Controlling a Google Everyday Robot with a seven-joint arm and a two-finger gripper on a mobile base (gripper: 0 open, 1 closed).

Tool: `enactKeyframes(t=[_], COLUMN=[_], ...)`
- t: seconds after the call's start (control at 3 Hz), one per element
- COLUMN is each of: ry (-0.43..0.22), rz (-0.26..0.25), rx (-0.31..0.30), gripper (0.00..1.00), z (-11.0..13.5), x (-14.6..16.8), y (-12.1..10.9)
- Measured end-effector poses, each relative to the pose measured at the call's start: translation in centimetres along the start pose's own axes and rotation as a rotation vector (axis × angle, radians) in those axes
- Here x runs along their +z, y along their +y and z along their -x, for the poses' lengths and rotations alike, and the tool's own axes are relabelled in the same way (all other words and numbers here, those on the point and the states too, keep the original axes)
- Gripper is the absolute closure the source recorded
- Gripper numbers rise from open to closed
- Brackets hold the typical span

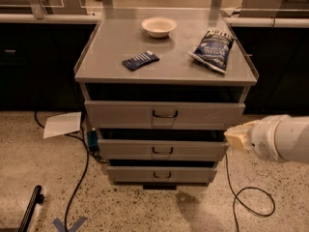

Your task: Open top drawer

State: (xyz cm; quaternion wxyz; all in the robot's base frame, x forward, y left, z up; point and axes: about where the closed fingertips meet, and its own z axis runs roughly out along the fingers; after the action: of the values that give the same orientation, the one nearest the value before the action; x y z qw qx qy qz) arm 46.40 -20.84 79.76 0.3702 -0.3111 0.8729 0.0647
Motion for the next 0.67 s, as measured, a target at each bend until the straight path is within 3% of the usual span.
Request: enactKeyframes(t=[0.33,0.67], ry=[-0.048,-0.112], rz=[-0.040,-0.125], rx=[0.047,0.074], gripper=[1.00,1.00], z=[-2.1,-1.7], x=[3.0,5.8], y=[0.7,-1.9])
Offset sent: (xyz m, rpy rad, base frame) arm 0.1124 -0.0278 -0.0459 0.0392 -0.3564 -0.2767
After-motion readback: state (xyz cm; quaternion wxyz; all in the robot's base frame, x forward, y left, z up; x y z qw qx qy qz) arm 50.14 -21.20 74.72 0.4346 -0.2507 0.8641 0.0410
